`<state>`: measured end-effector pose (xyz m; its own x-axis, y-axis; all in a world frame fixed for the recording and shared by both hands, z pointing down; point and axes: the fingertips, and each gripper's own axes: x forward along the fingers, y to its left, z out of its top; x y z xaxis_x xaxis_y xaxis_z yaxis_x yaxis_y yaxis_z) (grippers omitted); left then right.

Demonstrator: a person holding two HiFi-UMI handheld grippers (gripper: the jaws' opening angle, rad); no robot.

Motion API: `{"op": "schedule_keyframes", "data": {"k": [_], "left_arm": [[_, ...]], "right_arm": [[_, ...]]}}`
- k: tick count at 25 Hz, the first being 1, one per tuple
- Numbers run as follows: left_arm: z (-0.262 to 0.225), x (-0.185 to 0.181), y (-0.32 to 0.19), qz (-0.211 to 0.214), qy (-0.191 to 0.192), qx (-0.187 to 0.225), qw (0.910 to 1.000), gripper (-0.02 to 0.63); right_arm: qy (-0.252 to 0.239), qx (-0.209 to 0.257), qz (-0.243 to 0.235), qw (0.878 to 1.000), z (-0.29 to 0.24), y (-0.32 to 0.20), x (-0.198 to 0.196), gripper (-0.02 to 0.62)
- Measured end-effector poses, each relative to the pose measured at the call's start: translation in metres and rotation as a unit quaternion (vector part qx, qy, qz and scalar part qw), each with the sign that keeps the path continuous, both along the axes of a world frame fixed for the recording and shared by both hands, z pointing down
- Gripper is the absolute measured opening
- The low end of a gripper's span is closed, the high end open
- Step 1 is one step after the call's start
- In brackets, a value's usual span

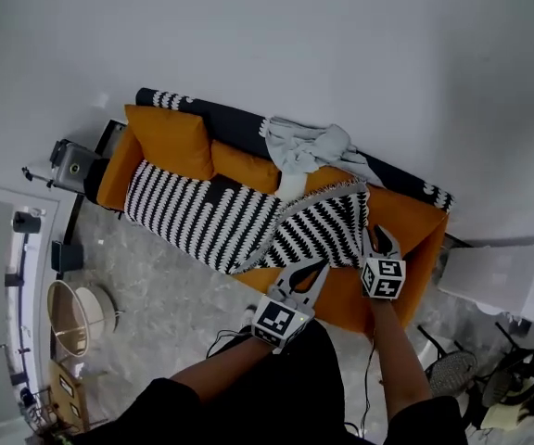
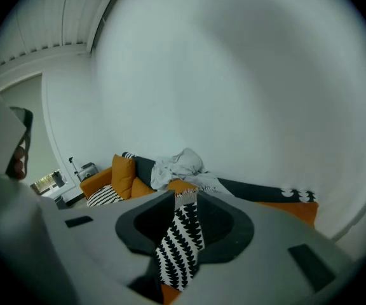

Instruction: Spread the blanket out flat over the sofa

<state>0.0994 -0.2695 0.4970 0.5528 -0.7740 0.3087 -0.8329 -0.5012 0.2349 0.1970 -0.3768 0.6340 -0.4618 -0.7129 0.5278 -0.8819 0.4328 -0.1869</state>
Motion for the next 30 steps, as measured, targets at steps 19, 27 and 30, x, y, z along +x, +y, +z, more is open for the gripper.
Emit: {"op": "schedule_keyframes", "data": {"k": [19, 27, 30], "left_arm": [[0.029, -0.015, -0.013, -0.014, -0.005, -0.032, 0.9994, 0.015], [0.036, -0.069, 0.008, -0.075, -0.002, -0.054, 0.9957, 0.015], [0.042, -0.084, 0.029, -0.082, -0.016, -0.075, 0.9937, 0.015]], "right_arm": [[-0.044, -0.125, 0.037, 0.991, 0.15, -0.109, -0.006, 0.138], [-0.044, -0.109, -0.068, 0.991, 0.106, -0.064, -0.026, 0.04], [-0.049, -0.104, -0.106, 0.988, 0.082, -0.018, -0.033, 0.04]]}}
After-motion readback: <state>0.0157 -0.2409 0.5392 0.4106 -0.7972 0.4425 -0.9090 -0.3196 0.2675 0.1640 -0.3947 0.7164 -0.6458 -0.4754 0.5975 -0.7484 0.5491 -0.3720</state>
